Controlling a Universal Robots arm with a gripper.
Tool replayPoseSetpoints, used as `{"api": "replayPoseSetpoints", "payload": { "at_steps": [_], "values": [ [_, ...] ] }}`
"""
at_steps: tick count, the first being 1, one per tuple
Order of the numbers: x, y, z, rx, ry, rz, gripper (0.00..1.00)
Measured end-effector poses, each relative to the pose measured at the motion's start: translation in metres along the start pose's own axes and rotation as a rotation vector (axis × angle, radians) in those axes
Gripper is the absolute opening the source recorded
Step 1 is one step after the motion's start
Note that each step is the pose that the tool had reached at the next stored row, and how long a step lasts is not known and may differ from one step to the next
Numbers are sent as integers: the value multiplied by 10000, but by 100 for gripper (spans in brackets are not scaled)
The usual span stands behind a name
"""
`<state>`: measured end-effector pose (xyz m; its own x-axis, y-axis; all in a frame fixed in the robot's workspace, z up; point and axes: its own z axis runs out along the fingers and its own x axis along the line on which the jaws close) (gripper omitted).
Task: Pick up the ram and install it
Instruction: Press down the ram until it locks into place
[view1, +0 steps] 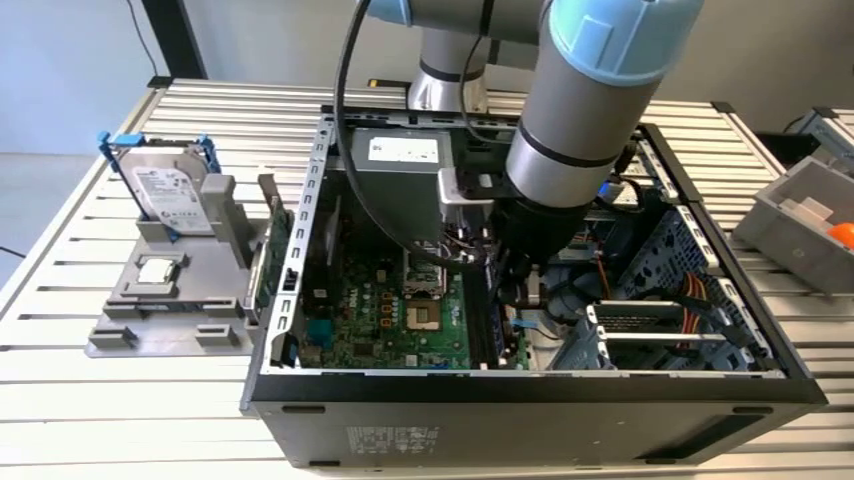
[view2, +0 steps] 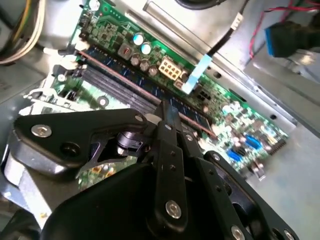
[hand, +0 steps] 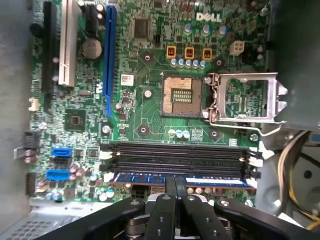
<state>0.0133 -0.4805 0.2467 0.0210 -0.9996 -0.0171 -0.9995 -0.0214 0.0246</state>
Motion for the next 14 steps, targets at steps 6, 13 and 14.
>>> {"api": "replayPoseSetpoints", "payload": {
  "at_steps": [6,13,14],
  "values": [
    [-4,7,-271,1,-5,0,0],
    [-7,11,-458,-18,-3,0,0],
    [-7,11,-459,-25,-2,0,0]
  ]
}}
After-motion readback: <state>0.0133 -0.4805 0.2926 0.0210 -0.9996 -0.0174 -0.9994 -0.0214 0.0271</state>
